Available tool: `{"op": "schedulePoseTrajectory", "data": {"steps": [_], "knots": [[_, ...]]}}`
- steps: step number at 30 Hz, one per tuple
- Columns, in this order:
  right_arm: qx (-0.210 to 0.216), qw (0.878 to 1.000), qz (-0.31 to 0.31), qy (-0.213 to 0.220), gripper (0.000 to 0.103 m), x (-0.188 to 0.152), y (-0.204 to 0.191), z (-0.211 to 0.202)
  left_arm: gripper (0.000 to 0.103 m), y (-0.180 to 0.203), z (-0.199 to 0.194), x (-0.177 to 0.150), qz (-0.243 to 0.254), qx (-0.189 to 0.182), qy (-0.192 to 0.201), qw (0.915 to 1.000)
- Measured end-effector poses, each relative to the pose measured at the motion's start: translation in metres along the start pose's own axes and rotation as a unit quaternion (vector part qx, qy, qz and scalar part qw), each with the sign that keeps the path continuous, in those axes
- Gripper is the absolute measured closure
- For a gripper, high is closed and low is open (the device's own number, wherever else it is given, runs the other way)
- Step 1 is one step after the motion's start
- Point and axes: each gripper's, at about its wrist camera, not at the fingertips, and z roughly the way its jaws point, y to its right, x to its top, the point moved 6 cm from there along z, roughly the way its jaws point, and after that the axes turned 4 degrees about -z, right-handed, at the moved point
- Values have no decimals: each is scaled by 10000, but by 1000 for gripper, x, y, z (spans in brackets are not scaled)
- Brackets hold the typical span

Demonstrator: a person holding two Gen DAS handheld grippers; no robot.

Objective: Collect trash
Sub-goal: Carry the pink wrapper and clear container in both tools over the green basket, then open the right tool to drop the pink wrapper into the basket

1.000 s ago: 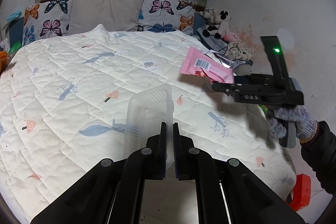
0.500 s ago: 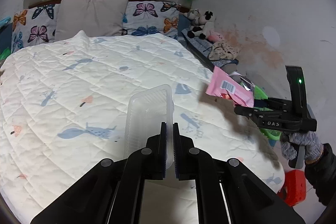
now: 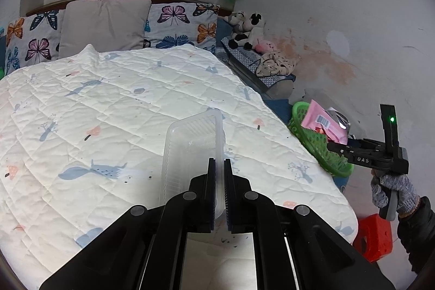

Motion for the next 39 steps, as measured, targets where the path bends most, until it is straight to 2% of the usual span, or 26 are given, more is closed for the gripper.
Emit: {"op": "schedulePoseTrajectory", "data": {"steps": [9, 17, 23, 39], "knots": [[-452, 9976, 506, -151, 45, -29, 57, -2, 97, 16, 1, 2, 95, -91, 14, 9999], [-594, 9950, 744, -303, 45, -44, 78, 2, 97, 25, 2, 4, 146, -128, 12, 9998], [-587, 9940, 856, -356, 42, -49, 85, 6, 97, 29, 4, 7, 153, -144, 4, 9998], [-250, 9943, 1031, -111, 33, -47, 94, -2, 97, 69, 26, 11, 404, -244, -141, 9988]]}}
